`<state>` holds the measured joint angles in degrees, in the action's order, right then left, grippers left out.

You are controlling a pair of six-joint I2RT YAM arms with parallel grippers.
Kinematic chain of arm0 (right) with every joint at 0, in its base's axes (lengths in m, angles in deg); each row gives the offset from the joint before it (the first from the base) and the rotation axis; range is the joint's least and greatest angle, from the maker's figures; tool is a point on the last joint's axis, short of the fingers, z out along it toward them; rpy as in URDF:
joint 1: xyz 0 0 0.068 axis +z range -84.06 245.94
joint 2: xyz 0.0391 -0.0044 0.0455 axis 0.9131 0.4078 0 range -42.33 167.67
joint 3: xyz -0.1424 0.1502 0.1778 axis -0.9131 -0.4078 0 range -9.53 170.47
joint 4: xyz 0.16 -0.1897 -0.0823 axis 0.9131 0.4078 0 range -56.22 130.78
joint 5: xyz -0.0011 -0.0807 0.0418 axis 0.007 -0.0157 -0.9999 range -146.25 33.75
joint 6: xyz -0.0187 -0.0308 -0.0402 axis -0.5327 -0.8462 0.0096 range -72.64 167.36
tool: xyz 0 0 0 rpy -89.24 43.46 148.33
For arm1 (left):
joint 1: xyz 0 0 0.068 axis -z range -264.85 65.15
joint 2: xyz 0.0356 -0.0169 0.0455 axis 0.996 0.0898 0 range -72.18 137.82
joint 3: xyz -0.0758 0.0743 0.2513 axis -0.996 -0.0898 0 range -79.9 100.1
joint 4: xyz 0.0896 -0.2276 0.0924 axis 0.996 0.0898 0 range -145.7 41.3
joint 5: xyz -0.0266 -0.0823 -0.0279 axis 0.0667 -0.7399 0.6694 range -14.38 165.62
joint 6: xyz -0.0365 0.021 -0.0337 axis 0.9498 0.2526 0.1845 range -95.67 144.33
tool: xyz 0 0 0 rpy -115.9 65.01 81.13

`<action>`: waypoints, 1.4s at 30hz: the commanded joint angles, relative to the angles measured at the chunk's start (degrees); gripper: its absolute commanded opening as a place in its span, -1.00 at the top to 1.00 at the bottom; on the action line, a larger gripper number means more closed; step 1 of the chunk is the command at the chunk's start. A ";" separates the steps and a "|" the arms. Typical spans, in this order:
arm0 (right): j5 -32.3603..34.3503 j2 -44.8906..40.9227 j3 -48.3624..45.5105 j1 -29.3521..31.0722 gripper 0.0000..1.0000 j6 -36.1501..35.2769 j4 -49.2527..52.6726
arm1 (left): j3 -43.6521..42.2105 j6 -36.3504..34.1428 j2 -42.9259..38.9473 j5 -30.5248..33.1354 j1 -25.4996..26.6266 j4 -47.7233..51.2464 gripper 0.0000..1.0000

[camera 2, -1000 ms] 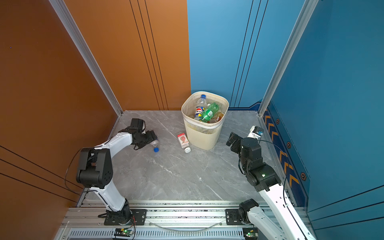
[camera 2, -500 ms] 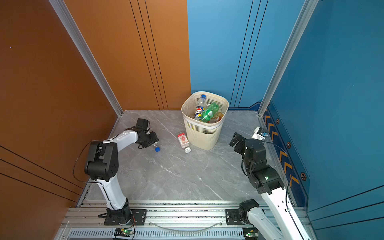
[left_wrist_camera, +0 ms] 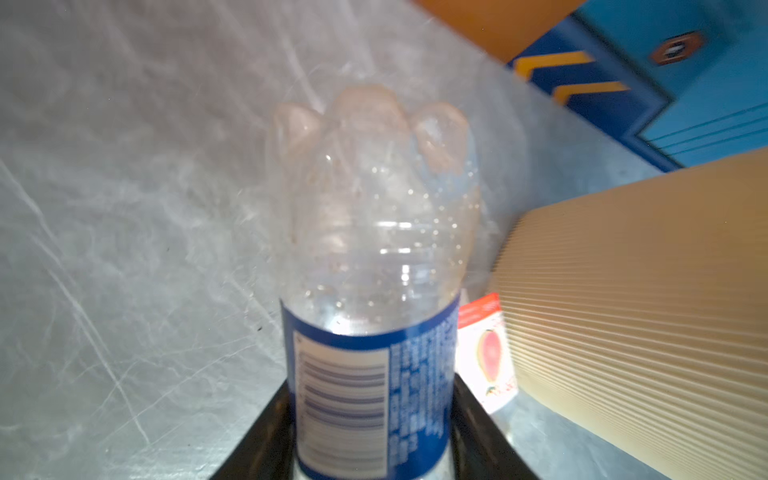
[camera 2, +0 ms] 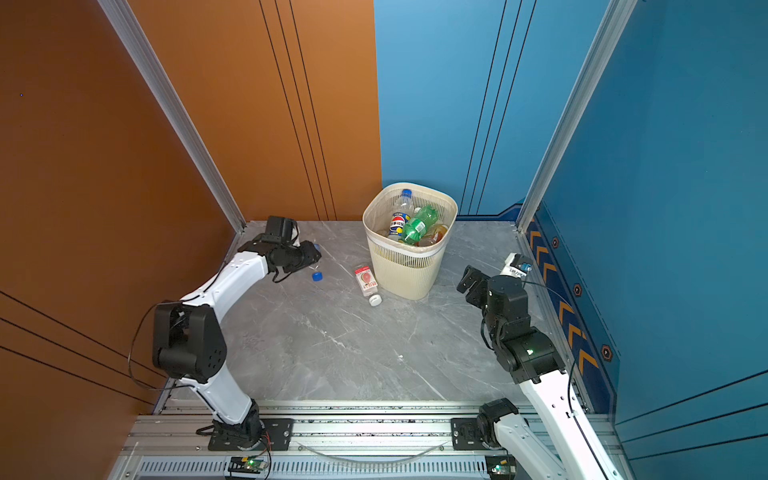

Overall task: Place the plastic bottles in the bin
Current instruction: 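Lift the water bottle with the left gripper over the bin and release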

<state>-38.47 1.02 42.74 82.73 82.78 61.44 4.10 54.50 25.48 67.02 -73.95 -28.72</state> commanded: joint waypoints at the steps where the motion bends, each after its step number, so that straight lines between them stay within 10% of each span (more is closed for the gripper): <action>1: -1.04 0.00 -0.60 -0.28 -0.99 -0.30 -0.32 | 7.52 -4.41 -4.24 0.06 3.45 2.46 -0.04; 16: -1.44 -1.50 -0.94 -0.53 -0.99 0.17 0.53 | 36.64 -12.75 4.45 1.88 17.23 4.68 -0.04; 35: -1.61 -3.33 -1.12 -1.20 -0.99 -0.09 1.70 | 55.03 -11.89 21.53 -0.09 19.98 10.46 -0.05; 39: -1.80 -3.10 -1.12 -1.33 -0.99 -0.09 1.61 | 55.09 -11.45 22.47 -0.35 19.58 10.84 -0.99; 42: -1.84 -3.15 -1.12 -1.45 -0.99 -0.09 1.61 | 55.11 -11.80 21.93 -0.15 19.52 11.06 -0.95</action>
<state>-39.72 -2.10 42.26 81.73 82.80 61.79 57.70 43.20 46.77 67.65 -54.09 -18.53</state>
